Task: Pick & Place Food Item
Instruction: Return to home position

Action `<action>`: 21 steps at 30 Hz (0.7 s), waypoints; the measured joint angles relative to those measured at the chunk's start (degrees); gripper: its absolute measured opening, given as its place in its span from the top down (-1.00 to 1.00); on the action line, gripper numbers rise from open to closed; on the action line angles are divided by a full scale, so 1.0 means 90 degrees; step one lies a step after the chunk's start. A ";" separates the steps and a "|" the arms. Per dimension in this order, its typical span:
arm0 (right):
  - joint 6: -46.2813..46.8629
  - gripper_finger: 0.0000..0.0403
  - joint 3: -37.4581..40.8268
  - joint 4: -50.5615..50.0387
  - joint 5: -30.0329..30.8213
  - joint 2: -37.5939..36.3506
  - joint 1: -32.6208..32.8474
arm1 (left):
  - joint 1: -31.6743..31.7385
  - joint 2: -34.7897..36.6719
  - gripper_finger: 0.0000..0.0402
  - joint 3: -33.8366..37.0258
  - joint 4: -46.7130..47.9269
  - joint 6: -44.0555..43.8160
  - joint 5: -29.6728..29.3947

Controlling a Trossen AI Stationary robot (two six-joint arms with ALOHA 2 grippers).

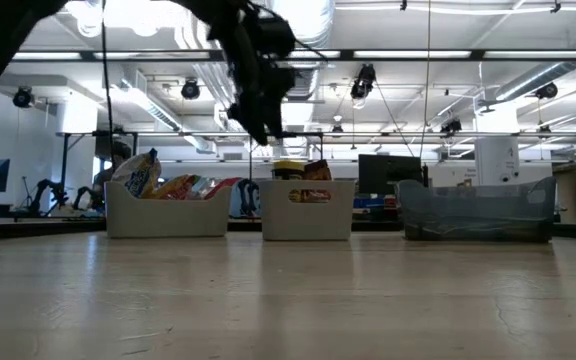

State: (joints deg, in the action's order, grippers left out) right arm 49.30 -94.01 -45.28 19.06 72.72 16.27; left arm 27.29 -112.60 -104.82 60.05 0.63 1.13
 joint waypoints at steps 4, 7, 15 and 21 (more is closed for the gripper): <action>-0.0369 -0.73 -0.0192 -0.0142 0.0040 -0.0001 0.0000 | -0.0125 0.0709 -0.36 0.0181 0.0046 -0.0281 0.0024; -0.0747 -0.73 -0.0302 -0.0166 0.0047 -0.0001 0.0000 | -0.0305 0.1329 -0.15 0.0446 0.0022 -0.0471 0.0059; -0.1005 -0.73 -0.0343 0.0046 0.0050 0.0019 -0.0033 | -0.1181 0.3089 0.55 0.1689 -0.0880 -0.0719 0.0093; -0.1461 -0.73 -0.0340 0.0066 0.0231 0.0019 -0.0165 | -0.1697 0.4280 0.83 0.2814 -0.1576 -0.0816 0.0022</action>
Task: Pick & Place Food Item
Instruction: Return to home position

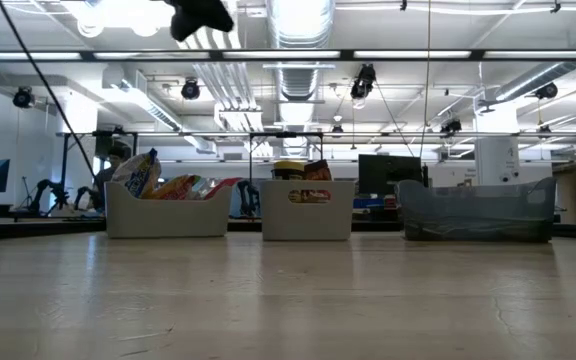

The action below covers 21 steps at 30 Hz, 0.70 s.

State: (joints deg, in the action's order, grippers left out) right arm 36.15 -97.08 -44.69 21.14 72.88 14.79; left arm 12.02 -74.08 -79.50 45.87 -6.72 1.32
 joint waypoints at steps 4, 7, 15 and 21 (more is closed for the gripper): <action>-0.0376 -0.73 -0.0015 0.0086 0.0004 -0.0006 0.0006 | -0.0129 0.0620 0.88 0.0466 -0.0174 -0.0931 0.0001; -0.0616 -0.73 -0.0015 0.0087 0.0056 -0.0007 -0.0011 | -0.0142 0.0997 0.88 0.0655 -0.0224 -0.1626 0.0007; -0.0893 -0.73 -0.0015 0.0003 0.0654 -0.0035 -0.0017 | -0.0593 0.1699 0.95 0.0973 -0.0469 -0.1901 0.0287; -0.0844 -0.66 0.0012 -0.0298 0.0505 -0.0058 -0.0022 | -0.0936 0.2092 0.99 0.1100 -0.0364 -0.1810 -0.0151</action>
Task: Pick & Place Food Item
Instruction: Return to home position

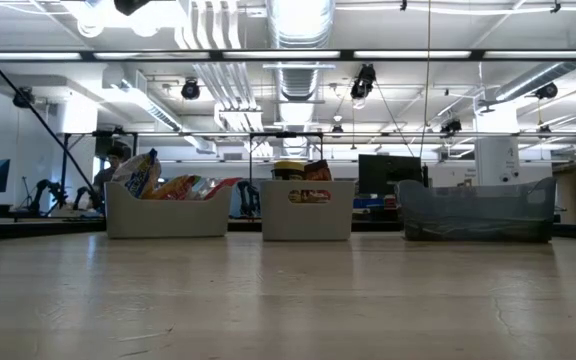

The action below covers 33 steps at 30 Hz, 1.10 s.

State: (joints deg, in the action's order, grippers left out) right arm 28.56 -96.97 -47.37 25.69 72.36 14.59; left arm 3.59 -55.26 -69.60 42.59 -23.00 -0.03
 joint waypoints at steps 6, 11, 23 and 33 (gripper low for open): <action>-0.0323 -0.07 0.0002 -0.0050 -0.0002 -0.0026 0.0002 | -0.0019 0.0507 0.99 0.0057 0.0201 0.0266 0.0030; -0.0777 0.61 0.0002 -0.0049 -0.0003 -0.0173 0.0002 | -0.0004 0.1008 0.99 0.0058 0.0764 0.1305 -0.0044; -0.1177 0.90 0.0765 0.0317 0.0313 -0.1256 0.0024 | -0.0121 0.2123 0.99 0.0932 0.0675 0.1326 0.0172; -0.1467 0.89 0.3552 0.2731 -0.0079 -0.3131 0.0172 | -0.0121 0.3268 1.00 0.3173 -0.1522 0.1912 0.0289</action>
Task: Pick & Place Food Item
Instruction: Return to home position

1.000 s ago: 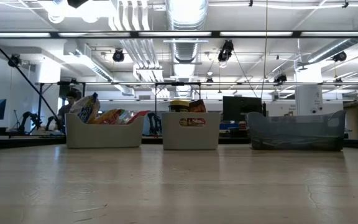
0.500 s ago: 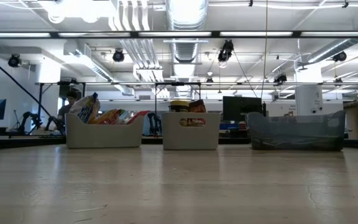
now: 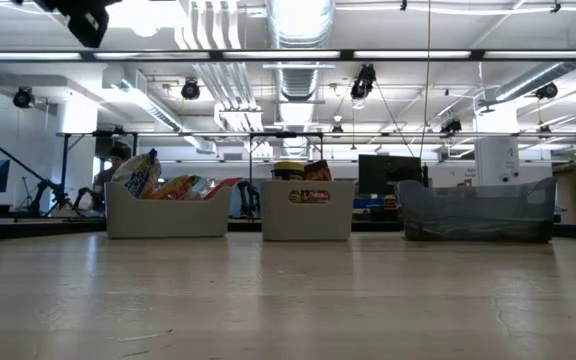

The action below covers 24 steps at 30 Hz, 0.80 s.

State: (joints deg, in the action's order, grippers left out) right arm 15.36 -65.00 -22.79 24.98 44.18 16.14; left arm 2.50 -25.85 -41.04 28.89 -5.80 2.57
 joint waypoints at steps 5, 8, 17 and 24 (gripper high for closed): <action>-0.0062 0.89 0.1175 0.0667 -0.0245 -0.0657 0.0002 | 0.0000 0.0471 1.00 0.1068 -0.1086 -0.0112 0.0052; 0.0128 0.89 0.1842 0.0863 -0.0293 -0.0953 0.0002 | 0.0000 0.0652 1.00 0.1637 -0.1602 -0.0163 0.0298; 0.0079 0.89 0.3659 0.2818 -0.1461 -0.1568 0.0002 | 0.0000 0.0782 1.00 0.2659 -0.2594 -0.0190 0.0911; 0.0178 0.89 0.4526 0.3334 -0.1472 -0.2096 0.0002 | 0.0000 0.0782 1.00 0.2950 -0.2610 -0.0238 0.0913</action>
State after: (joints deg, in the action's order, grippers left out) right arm 16.96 -24.26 7.22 11.73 25.31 16.16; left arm 2.50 -18.81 -14.49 5.41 -7.94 10.79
